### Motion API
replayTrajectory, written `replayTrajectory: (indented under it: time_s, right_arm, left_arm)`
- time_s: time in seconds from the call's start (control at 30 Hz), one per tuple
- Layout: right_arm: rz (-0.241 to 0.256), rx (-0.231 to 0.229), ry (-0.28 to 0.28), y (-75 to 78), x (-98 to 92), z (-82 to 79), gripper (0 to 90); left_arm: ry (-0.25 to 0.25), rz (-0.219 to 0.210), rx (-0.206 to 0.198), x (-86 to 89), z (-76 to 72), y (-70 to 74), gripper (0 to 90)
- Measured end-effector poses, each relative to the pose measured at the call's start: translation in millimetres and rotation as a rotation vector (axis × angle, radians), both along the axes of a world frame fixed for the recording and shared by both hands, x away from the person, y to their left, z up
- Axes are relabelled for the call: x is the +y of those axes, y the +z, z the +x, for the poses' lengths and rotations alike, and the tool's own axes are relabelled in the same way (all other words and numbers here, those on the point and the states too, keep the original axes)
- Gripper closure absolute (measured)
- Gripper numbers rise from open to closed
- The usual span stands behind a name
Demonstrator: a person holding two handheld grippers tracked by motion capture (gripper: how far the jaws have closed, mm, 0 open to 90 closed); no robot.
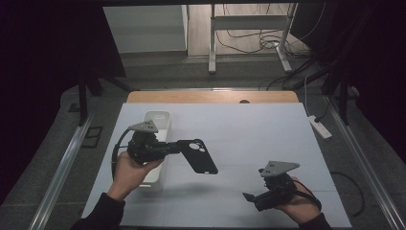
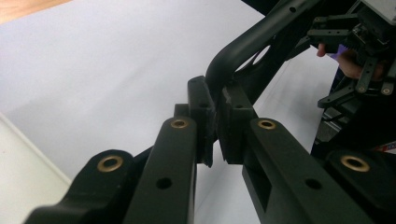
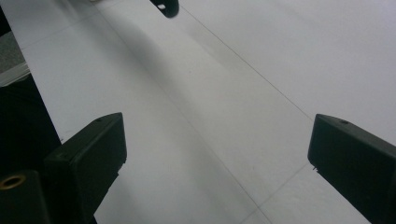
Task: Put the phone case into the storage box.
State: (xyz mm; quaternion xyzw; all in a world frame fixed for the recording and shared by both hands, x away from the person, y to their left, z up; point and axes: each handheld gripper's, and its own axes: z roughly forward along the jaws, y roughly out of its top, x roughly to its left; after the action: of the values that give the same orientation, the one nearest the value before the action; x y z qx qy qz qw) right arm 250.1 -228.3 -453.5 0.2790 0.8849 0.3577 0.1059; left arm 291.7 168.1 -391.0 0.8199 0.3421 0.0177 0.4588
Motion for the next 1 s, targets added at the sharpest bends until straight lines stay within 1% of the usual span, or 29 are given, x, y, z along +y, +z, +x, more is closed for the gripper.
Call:
replayTrajectory:
  time_s: [0.1, 0.13, 0.17, 0.23, 0.3, 0.37, 0.4, 0.43, 0.5, 0.53, 0.63, 0.73, 0.9, 1.0]
  right_arm:
    - [0.004, -0.003, -0.010, 0.3, -3.0, -1.1, 2.7]
    - [0.004, -0.004, -0.022, 0.6, -6.4, -2.1, 2.2]
    - [0.014, 0.001, -0.025, 0.2, -8.3, -2.7, 1.9]
    - [0.014, 0.002, -0.028, -0.3, -10.9, -3.1, 1.5]
    - [0.020, 0.012, -0.058, -2.1, -19.5, -4.0, 0.6]
    - [0.025, 0.022, -0.078, -2.7, -24.0, -4.5, 0.0]
    - [0.025, 0.022, -0.078, -2.7, -24.0, -4.5, 0.0]
    - [0.032, 0.034, -0.095, -3.0, -28.9, -5.3, 0.0]
    - [0.033, 0.034, -0.103, -3.3, -31.1, -5.7, 0.0]
    - [0.042, 0.048, -0.117, -3.4, -35.5, -7.8, 0.0]
    - [0.042, 0.051, -0.129, -3.6, -38.9, -9.2, 0.0]
    - [0.034, 0.056, -0.167, -3.7, -45.8, -12.7, 0.0]
    - [0.015, 0.059, -0.236, -4.3, -59.0, -21.3, 0.0]
    - [0.008, 0.065, -0.263, -6.2, -64.3, -25.0, 0.0]
  left_arm:
    - [0.001, 0.006, 0.003, 2.1, 1.9, 1.7, 84.6]
    - [0.001, 0.009, 0.003, 3.6, 3.2, 3.1, 84.7]
    - [0.002, 0.012, 0.002, 4.6, 4.0, 3.8, 84.7]
    - [0.000, 0.013, 0.007, 6.2, 5.1, 4.7, 84.6]
    - [0.002, 0.007, 0.012, 9.3, 6.8, 5.6, 84.6]
    - [0.007, 0.006, 0.014, 13.1, 8.3, 6.7, 84.6]
    - [0.007, 0.006, 0.014, 13.1, 8.3, 6.7, 84.6]
    - [0.011, 0.007, 0.013, 15.4, 8.7, 7.9, 84.6]
    - [0.014, 0.007, 0.012, 16.5, 8.9, 8.6, 84.6]
    - [0.017, 0.007, 0.011, 17.8, 9.1, 9.5, 84.6]
    - [0.021, 0.005, 0.009, 20.8, 9.8, 11.3, 84.6]
    - [0.017, 0.000, 0.010, 24.1, 11.5, 12.6, 84.6]
    - [0.028, 0.007, 0.009, 28.2, 13.8, 14.9, 84.6]
    - [0.031, 0.008, 0.005, 30.8, 14.7, 17.7, 84.6]
